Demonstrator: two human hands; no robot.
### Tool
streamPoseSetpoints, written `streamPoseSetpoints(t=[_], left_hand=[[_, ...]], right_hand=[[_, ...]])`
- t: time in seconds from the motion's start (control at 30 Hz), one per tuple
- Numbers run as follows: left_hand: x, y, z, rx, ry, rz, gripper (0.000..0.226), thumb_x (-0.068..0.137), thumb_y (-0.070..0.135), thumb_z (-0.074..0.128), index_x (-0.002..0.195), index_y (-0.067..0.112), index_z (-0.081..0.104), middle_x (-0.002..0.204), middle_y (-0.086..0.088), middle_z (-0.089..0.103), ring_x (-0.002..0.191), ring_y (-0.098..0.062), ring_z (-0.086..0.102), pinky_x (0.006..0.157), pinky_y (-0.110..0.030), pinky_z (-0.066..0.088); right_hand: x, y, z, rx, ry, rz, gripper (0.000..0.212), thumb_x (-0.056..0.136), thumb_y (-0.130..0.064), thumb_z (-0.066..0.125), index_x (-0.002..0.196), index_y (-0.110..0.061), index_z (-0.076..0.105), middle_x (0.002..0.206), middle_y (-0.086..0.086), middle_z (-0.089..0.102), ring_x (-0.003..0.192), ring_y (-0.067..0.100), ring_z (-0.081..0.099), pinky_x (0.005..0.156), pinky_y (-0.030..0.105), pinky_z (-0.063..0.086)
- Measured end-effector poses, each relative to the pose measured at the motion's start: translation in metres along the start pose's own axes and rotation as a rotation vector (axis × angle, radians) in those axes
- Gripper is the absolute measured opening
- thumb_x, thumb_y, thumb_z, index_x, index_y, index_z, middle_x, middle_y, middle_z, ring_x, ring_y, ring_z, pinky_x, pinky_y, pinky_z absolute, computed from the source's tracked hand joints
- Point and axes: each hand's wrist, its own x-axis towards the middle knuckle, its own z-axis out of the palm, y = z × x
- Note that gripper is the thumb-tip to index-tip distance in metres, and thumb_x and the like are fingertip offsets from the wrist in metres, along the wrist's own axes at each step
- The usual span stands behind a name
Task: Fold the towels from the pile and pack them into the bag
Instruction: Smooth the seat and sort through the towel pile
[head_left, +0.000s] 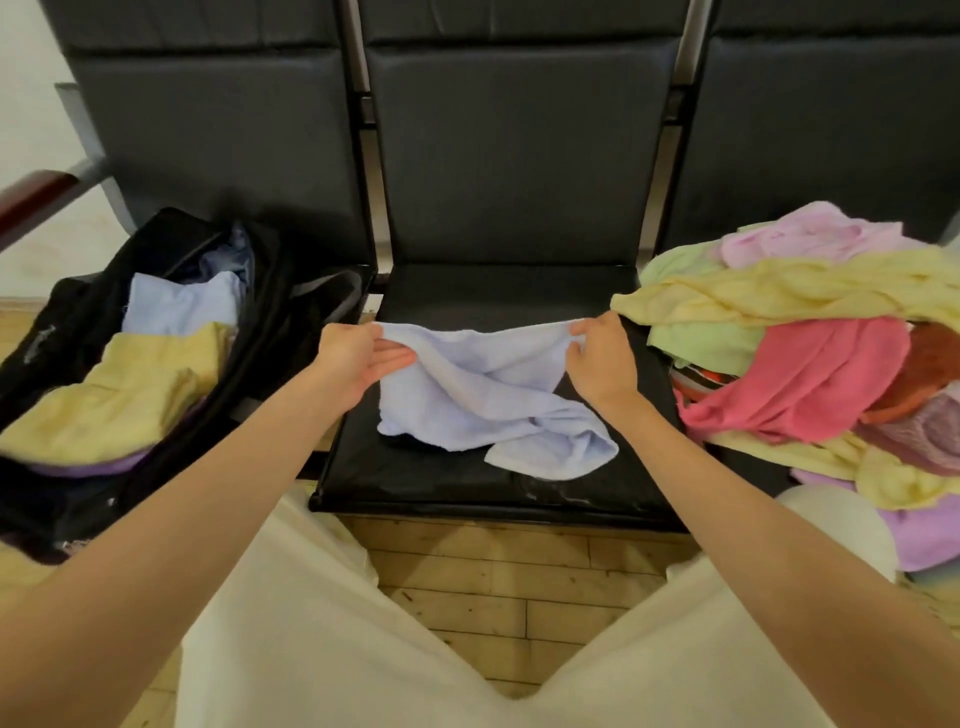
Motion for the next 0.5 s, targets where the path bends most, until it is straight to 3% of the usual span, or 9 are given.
streamPoseSetpoints(t=[0.13,0.27,0.4,0.5], left_hand=[[0.004,-0.014,-0.009,-0.077,-0.045,-0.014,0.037,0.100,0.004,0.043,0.133,-0.012,0.040,0.109,-0.026,0.062,0.093,-0.029,0.067,0.071,-0.030,0.056],[0.006,-0.011,-0.017,-0.293,-0.077,-0.056,0.029,0.099,0.003,0.045,0.128,-0.004,0.044,0.106,-0.024,0.061,0.094,-0.031,0.066,0.074,-0.035,0.056],[0.001,-0.008,-0.020,-0.281,-0.130,-0.051,0.015,0.098,0.003,0.048,0.109,-0.005,0.052,0.103,-0.024,0.064,0.089,-0.030,0.071,0.074,-0.034,0.059],[0.001,-0.008,-0.025,-0.318,-0.158,-0.058,0.017,0.096,0.003,0.050,0.109,-0.007,0.056,0.106,-0.028,0.066,0.091,-0.031,0.071,0.075,-0.034,0.060]], right_hand=[[-0.023,0.005,0.014,-0.128,-0.135,-0.251,0.024,0.089,-0.002,0.048,0.108,-0.001,0.062,0.108,0.012,0.048,0.091,0.027,0.051,0.061,0.029,0.036],[-0.037,0.001,0.038,-0.210,-0.368,-0.361,0.025,0.093,-0.013,0.050,0.112,-0.005,0.064,0.112,0.009,0.048,0.100,0.024,0.051,0.068,0.027,0.041],[-0.045,-0.024,0.065,-0.112,-0.284,-0.336,0.029,0.089,-0.031,0.059,0.105,-0.007,0.066,0.108,0.007,0.050,0.095,0.021,0.053,0.070,0.027,0.041],[-0.042,-0.048,0.083,-0.174,-0.226,-0.330,0.028,0.092,-0.031,0.053,0.103,-0.008,0.064,0.106,0.008,0.053,0.093,0.021,0.053,0.075,0.028,0.043]])
